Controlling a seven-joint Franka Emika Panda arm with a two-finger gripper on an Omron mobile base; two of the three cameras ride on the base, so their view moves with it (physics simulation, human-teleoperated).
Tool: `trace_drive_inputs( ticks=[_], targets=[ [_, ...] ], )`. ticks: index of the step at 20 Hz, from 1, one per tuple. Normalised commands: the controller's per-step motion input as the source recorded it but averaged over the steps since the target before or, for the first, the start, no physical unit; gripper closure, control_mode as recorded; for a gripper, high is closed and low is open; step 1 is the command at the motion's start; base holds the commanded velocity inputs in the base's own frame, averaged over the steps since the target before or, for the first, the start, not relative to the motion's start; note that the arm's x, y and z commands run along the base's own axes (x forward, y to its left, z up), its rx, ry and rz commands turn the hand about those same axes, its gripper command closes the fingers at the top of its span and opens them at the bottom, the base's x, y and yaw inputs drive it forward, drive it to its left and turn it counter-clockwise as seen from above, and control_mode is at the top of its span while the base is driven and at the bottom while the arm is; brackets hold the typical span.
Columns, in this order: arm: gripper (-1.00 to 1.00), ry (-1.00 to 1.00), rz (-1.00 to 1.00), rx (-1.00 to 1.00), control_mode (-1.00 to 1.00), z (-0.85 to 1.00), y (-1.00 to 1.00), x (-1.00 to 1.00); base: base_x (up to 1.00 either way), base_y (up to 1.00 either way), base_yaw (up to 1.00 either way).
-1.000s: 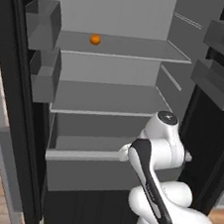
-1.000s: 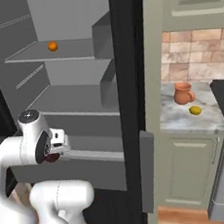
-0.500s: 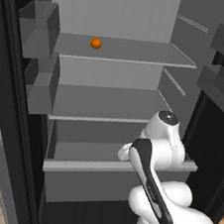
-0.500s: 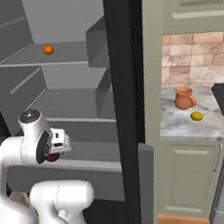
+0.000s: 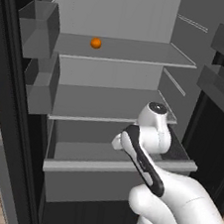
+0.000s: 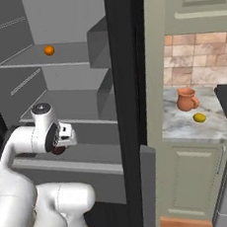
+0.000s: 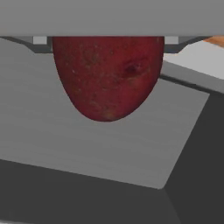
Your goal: Place the potato and lemon inside the fridge drawer. Close the drawer after placing the vegetables.
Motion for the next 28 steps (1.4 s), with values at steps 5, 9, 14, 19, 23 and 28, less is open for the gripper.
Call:
trace_drive_inputs(
  ticks=[5, 9, 14, 19, 23, 28],
  targets=[
    [1.0, 0.06, -0.03, 0.0, -1.0, -0.43, 0.23, 0.55, 0.0, 0.0, 0.0],
    [1.0, 0.0, -0.01, -0.03, -1.0, -0.76, 0.08, 0.24, 0.0, 0.0, 0.0],
    [1.0, 0.08, -0.04, -0.06, -1.0, -0.58, 0.24, 0.19, 0.0, 0.0, 0.0],
    [1.0, 0.04, 0.0, -0.01, -1.0, -0.25, 0.03, -0.28, 0.0, 0.0, 0.0],
    [1.0, 0.0, 0.0, 0.0, -1.0, -0.02, 0.0, -0.74, 0.0, 0.0, 0.0],
    [1.0, 0.02, 0.0, 0.0, -1.0, 0.0, 0.0, -0.08, 0.0, 0.0, 0.0]
  ],
)
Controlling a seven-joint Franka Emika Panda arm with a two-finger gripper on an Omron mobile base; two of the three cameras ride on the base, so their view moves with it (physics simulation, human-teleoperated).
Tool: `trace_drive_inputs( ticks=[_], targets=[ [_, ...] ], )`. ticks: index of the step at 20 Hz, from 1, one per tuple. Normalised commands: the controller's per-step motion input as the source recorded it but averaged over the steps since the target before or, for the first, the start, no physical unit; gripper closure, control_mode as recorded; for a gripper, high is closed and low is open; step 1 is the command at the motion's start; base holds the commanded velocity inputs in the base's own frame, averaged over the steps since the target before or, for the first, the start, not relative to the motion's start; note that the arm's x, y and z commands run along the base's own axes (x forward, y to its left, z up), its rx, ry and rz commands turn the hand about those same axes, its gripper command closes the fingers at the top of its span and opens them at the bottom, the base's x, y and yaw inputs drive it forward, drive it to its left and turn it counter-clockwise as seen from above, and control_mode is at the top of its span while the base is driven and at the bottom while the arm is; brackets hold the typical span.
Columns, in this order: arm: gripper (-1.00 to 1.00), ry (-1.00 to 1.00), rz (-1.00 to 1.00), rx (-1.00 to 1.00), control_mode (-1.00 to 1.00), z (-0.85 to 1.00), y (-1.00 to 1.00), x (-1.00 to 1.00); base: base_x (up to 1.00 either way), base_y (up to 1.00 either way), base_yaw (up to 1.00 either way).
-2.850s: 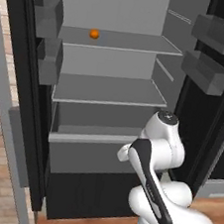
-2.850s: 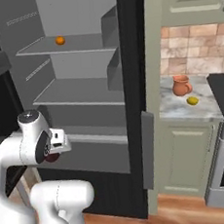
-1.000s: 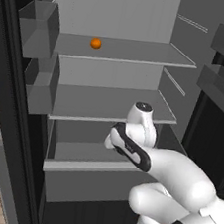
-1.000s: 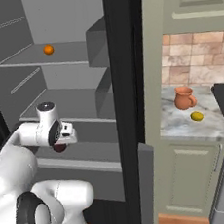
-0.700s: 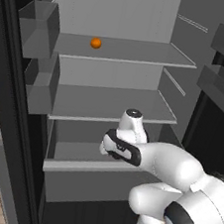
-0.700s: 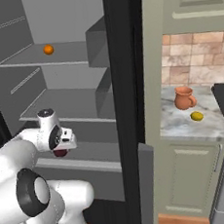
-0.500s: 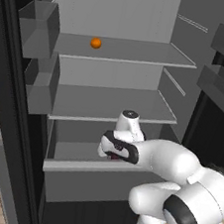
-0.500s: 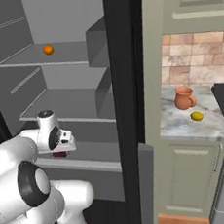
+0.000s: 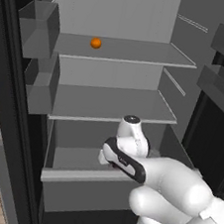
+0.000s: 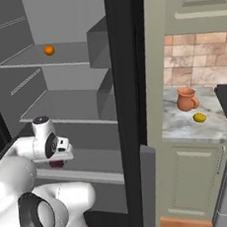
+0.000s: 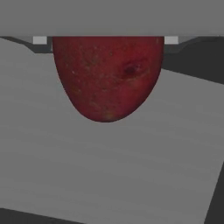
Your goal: Place the potato and lemon inside the fridge drawer. Close the drawer after placing the vegetables.
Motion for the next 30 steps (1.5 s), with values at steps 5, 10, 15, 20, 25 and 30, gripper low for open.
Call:
trace_drive_inputs(
  ticks=[5, 10, 15, 20, 25, 30],
  targets=[
    [1.0, 0.06, 0.0, 0.0, -1.0, -0.21, 0.0, 0.82, 0.0, 0.0, 0.0],
    [1.0, 0.01, 0.0, 0.0, -1.0, -0.62, 0.0, 0.1, 0.0, 0.0, 0.0],
    [1.0, 0.01, 0.0, 0.0, -1.0, -0.44, 0.0, 0.01, 0.0, 0.0, 0.0],
    [-1.0, 0.01, 0.0, -0.02, -1.0, -0.62, 0.0, -0.01, 0.0, 0.0, 0.0],
    [-1.0, 0.0, -0.01, 0.0, -1.0, -0.12, 0.0, 0.0, 0.0, 0.0, 0.0],
    [-1.0, -0.08, -0.02, 0.0, -1.0, 0.77, 0.0, 0.0, 0.0, 0.0, 0.0]
  ],
)
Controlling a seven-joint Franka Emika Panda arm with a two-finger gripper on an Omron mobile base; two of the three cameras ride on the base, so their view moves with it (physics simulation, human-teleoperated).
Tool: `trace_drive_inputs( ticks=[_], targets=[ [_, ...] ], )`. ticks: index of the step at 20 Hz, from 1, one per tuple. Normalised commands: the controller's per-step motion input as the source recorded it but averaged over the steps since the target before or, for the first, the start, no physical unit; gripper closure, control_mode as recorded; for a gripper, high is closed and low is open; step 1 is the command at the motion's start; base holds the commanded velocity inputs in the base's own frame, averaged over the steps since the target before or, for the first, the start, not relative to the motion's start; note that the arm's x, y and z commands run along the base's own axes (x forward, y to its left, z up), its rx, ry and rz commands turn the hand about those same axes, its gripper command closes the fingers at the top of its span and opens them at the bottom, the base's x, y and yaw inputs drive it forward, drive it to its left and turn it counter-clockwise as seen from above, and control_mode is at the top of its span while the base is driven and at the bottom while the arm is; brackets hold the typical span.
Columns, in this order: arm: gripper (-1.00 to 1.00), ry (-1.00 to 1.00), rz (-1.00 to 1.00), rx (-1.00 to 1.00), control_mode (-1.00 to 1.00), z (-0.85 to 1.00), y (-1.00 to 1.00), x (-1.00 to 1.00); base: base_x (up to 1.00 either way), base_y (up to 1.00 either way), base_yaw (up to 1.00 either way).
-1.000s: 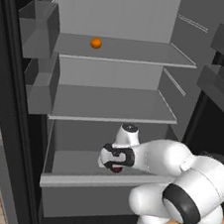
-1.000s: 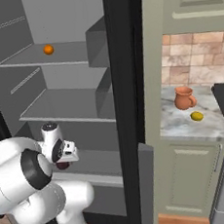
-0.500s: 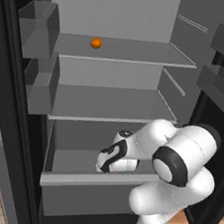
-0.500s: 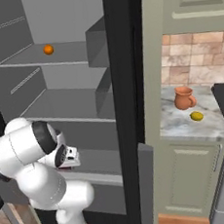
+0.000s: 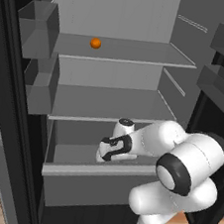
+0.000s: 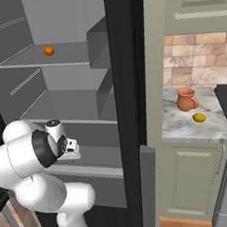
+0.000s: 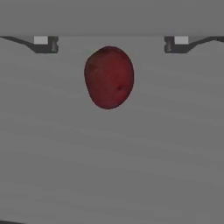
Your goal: Place the potato and lemon inside the fridge drawer. Close the drawer after placing the vegetables.
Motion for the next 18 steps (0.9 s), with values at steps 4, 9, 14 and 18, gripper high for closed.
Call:
trace_drive_inputs(
  ticks=[4, 9, 14, 18],
  targets=[
    [-1.0, -0.18, 0.0, 0.0, -1.0, 1.0, 0.01, 0.02, 0.0, 0.0, 0.0],
    [-1.0, -0.24, -0.03, -0.01, -1.0, 1.0, 0.0, -0.36, 0.0, 0.0, 0.0],
    [-1.0, -0.22, -0.07, 0.0, -1.0, 0.78, 0.0, -0.4, 0.0, 0.0, 0.0],
    [-1.0, -0.04, 0.0, 0.0, -1.0, 0.0, 0.0, -0.09, 0.0, 0.0, 0.0]
  ],
)
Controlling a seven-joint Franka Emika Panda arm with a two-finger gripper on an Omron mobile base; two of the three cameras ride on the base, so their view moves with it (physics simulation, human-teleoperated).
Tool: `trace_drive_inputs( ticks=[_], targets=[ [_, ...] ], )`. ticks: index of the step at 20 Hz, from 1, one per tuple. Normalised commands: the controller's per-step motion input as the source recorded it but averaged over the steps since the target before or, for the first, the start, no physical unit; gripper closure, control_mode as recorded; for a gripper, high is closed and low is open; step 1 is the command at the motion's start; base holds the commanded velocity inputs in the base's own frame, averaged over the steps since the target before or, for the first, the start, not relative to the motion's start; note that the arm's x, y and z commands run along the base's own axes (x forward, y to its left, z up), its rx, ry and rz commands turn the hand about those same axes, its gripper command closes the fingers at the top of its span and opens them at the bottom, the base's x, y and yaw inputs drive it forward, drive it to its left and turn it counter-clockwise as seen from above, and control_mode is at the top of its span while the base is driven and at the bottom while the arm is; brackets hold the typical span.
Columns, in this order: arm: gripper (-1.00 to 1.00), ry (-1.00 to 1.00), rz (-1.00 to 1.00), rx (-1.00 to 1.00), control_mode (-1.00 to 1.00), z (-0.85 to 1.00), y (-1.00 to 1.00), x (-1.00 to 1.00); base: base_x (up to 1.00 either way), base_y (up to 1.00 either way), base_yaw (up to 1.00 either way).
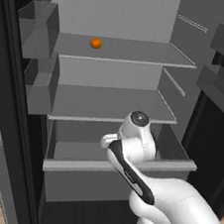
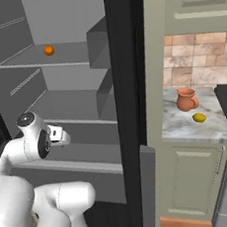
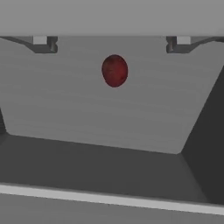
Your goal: Place the potato and lemon inside the fridge drawer. Close the drawer after placing the vegetables.
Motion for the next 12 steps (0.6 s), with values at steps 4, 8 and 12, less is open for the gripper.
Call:
trace_drive_inputs(
  ticks=[4, 8, 12],
  targets=[
    [-1.0, -0.08, 0.0, 0.02, -1.0, -0.01, -0.05, -0.48, 0.0, 0.0, 0.0],
    [-1.0, -0.04, 0.0, 0.02, 1.0, 0.0, -0.02, -0.22, -0.75, 0.0, 0.0],
    [-1.0, 0.0, 0.0, 0.0, 1.0, 0.0, 0.0, 0.0, -1.0, -0.33, -0.06]
  ],
)
